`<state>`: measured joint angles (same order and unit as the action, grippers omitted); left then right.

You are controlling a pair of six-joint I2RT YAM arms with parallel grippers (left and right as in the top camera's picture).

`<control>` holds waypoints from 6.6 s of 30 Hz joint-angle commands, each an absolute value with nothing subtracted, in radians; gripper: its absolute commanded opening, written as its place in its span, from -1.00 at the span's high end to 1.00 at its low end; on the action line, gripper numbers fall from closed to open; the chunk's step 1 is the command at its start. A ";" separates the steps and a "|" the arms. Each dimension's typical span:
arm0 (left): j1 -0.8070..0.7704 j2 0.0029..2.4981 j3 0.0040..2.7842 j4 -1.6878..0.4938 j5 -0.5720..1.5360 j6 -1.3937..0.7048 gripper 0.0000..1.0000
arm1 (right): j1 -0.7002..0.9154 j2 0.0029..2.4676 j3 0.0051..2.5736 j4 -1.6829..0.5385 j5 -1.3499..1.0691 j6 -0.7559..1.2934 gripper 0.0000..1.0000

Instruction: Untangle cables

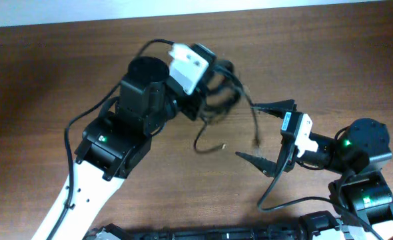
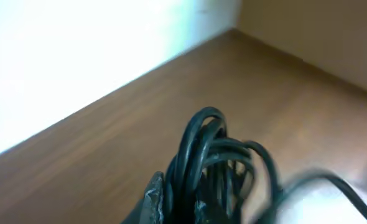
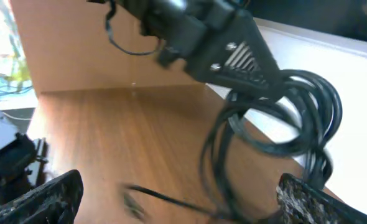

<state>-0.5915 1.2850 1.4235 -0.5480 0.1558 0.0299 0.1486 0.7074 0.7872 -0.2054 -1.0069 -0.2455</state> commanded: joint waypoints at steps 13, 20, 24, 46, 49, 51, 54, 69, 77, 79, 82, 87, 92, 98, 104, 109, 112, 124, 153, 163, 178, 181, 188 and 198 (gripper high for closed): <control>-0.582 1.287 1.439 -0.469 0.102 -0.187 1.00 | 0.156 0.698 0.789 -0.213 -1.050 -0.242 -0.97; -0.583 1.288 1.439 -0.400 0.222 -0.187 1.00 | 0.156 0.698 0.789 -0.213 -1.051 -0.242 -0.97; -0.583 1.288 1.439 -0.381 0.276 -0.205 1.00 | 0.156 0.698 0.789 -0.212 -1.050 -0.243 -0.98; -0.691 1.297 1.439 -0.298 0.284 -0.446 1.00 | 0.156 0.698 0.789 -0.159 -1.049 -0.243 -0.59; -0.722 1.297 1.439 -0.288 0.285 -0.421 1.00 | 0.156 0.699 0.789 -0.159 -1.049 -0.243 -0.54; -0.739 1.297 1.439 -0.287 0.285 -0.421 1.00 | 0.156 0.699 0.789 -0.160 -1.041 -0.243 -0.49; -0.756 1.297 1.439 -0.285 0.285 -0.421 1.00 | 0.156 0.700 0.789 -0.159 -1.034 -0.243 -0.31; -0.759 1.297 1.439 -0.285 0.289 -0.250 1.00 | 0.156 0.700 0.789 -0.199 -0.928 -0.243 0.19; -0.762 1.297 1.439 -0.287 0.301 -0.193 1.00 | 0.156 0.700 0.789 -0.191 -0.855 -0.243 0.17; -0.776 1.297 1.439 -0.284 0.311 -0.193 1.00 | 0.156 0.700 0.789 -0.187 -0.855 -0.243 0.17; -0.804 1.297 1.439 -0.280 0.315 -0.192 1.00 | 0.156 0.700 0.789 -0.181 -0.855 -0.243 0.17; -0.827 1.297 1.439 -0.271 0.315 -0.192 1.00 | 0.156 0.700 0.789 -0.179 -0.856 -0.243 0.27; -0.828 1.297 1.439 -0.270 0.274 -0.192 1.00 | 0.156 0.700 0.789 -0.183 -0.856 -0.242 0.92; -0.828 1.297 1.439 -0.270 0.155 -0.192 1.00 | 0.156 0.700 0.789 -0.198 -0.860 -0.242 0.92; -0.828 1.297 1.439 -0.270 0.157 -0.192 1.00 | 0.156 0.700 0.789 -0.198 -0.860 -0.243 0.30; -0.829 1.297 1.439 -0.269 0.199 -0.193 1.00 | 0.156 0.700 0.789 -0.194 -0.859 -0.243 0.32; -0.829 1.297 1.439 -0.270 0.224 -0.193 1.00 | 0.156 0.700 0.789 -0.194 -0.859 -0.243 0.45; -0.828 1.297 1.439 -0.281 0.100 -0.193 1.00 | 0.156 0.700 0.789 -0.204 -0.863 -0.242 0.92; -0.828 1.297 1.439 -0.421 -0.553 -0.309 1.00 | 0.156 0.700 0.789 -0.259 -0.524 -0.062 0.92; -0.828 1.296 1.439 -0.427 -0.114 -0.044 1.00 | 0.156 0.700 0.789 -0.310 -0.145 0.095 0.86; -0.828 1.296 1.439 -0.424 -0.097 0.129 1.00 | 0.156 0.700 0.789 -0.356 -0.147 0.094 -0.08; -0.828 1.296 1.439 -0.424 -0.236 0.129 1.00 | 0.156 0.700 0.789 -0.354 -0.257 0.090 -0.35; -0.827 1.296 1.439 -0.424 -0.401 0.117 1.00 | 0.156 0.700 0.789 -0.336 -0.446 -0.004 -0.82; -0.824 1.296 1.439 -0.424 -0.387 0.086 1.00 | 0.156 0.700 0.789 -0.331 -0.447 -0.003 -0.84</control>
<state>-0.8299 1.3018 1.4235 -0.4370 -0.3790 0.1101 0.1524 0.7074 0.7872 -0.3370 -0.4290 0.0032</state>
